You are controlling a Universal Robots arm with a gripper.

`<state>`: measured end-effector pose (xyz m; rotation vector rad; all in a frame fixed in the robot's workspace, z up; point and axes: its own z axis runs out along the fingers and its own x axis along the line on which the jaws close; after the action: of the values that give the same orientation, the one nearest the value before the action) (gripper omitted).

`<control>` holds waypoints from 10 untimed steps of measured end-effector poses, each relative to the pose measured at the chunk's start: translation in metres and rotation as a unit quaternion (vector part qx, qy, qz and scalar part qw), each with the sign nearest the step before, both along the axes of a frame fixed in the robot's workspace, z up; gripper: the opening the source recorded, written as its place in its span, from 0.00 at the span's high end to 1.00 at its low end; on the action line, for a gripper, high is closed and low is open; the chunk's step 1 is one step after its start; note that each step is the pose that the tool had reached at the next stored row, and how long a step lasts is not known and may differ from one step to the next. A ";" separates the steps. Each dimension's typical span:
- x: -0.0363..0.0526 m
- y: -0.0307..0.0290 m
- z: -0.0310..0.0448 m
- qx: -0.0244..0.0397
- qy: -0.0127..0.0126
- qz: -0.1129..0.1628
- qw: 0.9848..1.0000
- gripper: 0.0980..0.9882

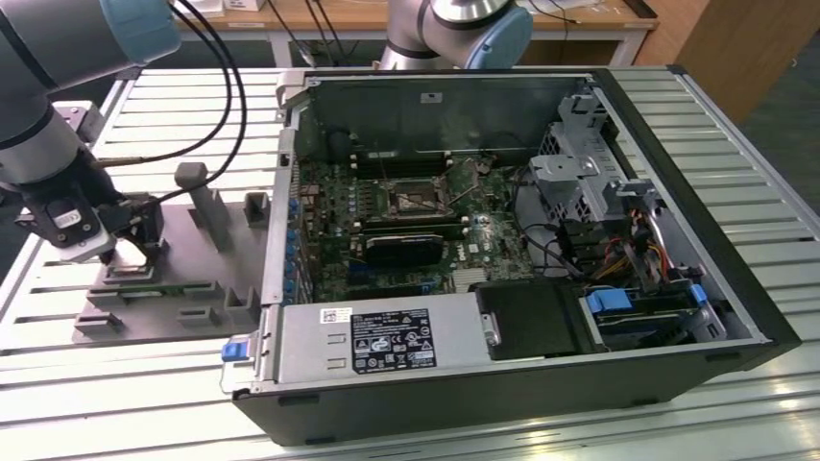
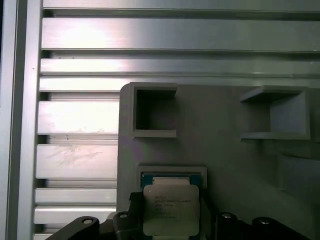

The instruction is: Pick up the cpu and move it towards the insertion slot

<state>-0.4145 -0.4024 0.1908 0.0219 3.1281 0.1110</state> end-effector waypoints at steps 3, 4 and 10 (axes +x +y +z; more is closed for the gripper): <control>0.0000 0.0000 0.0045 0.000 0.000 0.000 1.000 0.50; 0.0000 0.0000 0.0059 0.000 0.000 0.000 1.000 0.50; 0.0000 0.0000 0.0138 0.000 0.000 0.000 1.000 0.50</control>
<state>-0.4145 -0.4023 0.2046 0.0219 3.1281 0.1110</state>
